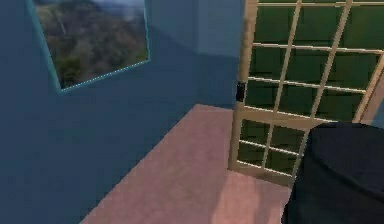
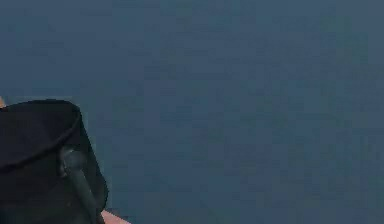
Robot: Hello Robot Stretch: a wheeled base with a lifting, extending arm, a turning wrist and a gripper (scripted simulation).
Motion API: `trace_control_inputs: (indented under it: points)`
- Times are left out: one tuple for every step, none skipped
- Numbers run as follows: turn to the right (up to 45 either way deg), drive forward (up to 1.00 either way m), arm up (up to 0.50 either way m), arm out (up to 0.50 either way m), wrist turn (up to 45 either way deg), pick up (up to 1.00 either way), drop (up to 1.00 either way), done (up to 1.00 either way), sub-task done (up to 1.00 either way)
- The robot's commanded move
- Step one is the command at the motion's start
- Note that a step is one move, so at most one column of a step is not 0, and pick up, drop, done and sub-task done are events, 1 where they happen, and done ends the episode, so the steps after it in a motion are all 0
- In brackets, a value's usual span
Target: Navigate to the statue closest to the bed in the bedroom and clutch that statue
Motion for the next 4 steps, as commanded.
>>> trace_control_inputs:
  points:
    - [0.0,1.0,0.0,0.0,0.0,0.0,0.0,0.0,0.0]
    - [-9.0,0.0,0.0,0.0,0.0,0.0,0.0,0.0,0.0]
    - [0.0,0.35,0.0,0.0,0.0,0.0,0.0,0.0,0.0]
    - [30.0,0.0,0.0,0.0,0.0,0.0,0.0,0.0,0.0]
